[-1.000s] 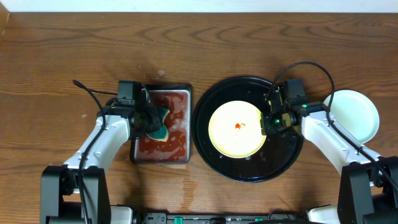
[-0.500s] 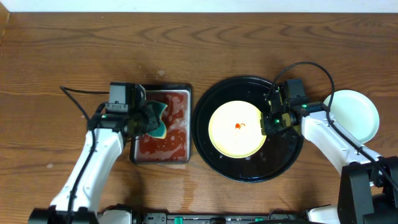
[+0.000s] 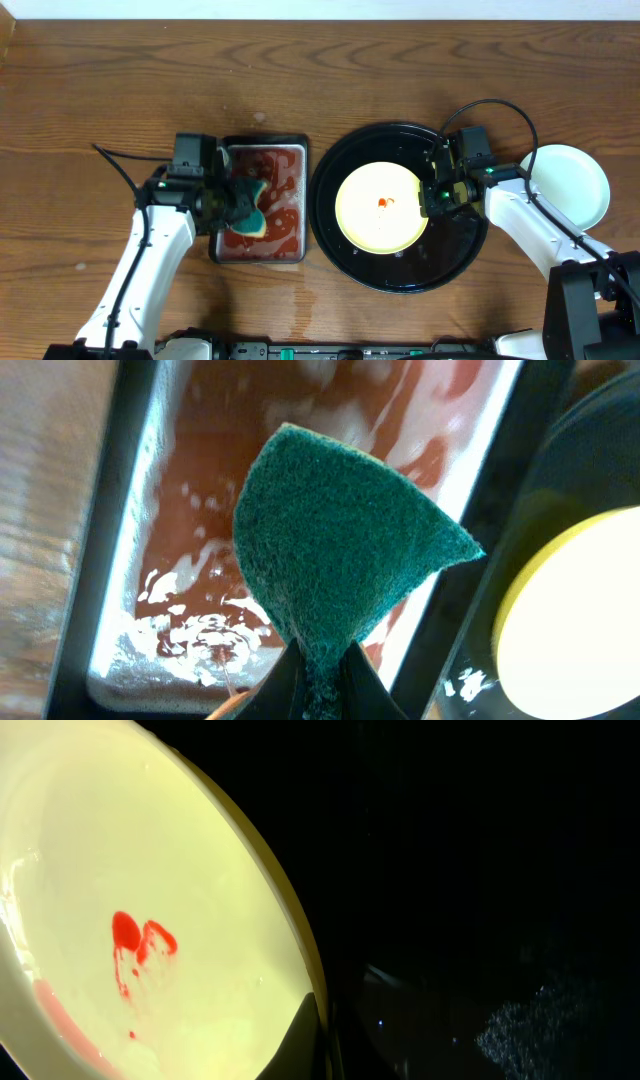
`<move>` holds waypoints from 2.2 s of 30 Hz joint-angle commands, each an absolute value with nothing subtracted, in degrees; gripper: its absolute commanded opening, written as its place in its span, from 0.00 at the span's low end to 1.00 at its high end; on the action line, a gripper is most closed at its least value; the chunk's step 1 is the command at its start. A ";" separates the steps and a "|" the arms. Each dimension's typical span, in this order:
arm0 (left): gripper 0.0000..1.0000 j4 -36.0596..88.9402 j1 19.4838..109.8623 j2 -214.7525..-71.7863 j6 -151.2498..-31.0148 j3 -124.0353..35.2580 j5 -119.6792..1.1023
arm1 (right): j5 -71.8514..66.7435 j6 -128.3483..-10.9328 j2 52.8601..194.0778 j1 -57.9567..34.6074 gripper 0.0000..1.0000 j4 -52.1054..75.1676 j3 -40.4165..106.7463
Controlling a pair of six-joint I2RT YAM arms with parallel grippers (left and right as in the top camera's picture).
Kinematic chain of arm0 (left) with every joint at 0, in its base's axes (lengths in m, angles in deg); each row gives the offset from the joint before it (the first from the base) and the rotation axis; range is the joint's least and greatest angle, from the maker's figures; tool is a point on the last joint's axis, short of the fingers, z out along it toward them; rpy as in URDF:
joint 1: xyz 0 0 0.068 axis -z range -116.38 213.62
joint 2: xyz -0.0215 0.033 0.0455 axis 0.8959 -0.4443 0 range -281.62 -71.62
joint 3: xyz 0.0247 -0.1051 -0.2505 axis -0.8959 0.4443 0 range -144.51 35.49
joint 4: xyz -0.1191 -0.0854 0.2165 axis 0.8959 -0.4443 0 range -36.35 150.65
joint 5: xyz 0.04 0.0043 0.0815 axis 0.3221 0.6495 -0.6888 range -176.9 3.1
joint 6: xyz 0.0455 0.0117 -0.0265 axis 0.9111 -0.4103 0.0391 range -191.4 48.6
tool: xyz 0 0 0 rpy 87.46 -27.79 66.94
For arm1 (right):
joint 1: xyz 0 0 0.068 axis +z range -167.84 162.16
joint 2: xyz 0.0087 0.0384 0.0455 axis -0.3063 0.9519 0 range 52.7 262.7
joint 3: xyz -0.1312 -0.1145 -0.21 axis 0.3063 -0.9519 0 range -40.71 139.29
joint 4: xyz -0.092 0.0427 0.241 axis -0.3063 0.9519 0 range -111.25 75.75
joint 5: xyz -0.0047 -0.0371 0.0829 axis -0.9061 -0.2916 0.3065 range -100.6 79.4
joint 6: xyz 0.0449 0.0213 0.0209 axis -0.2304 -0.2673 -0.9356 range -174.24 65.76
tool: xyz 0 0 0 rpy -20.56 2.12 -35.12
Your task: Clean dirty plates on tray and stack at the side
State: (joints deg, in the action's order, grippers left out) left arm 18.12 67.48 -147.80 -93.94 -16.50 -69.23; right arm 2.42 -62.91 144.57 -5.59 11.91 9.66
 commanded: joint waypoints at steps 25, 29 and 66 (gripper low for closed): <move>0.07 30.54 98.72 -158.43 -100.00 -22.53 -77.08 | 9.61 -68.46 144.97 -4.98 0.01 5.90 -3.74; 0.08 37.62 104.73 -159.67 -104.59 -22.51 -77.08 | 9.59 -68.59 144.97 -4.98 0.01 5.16 -4.61; 0.07 39.32 106.32 -170.82 -105.98 -22.51 -77.69 | 9.57 -68.57 144.97 -4.98 0.01 5.09 -4.61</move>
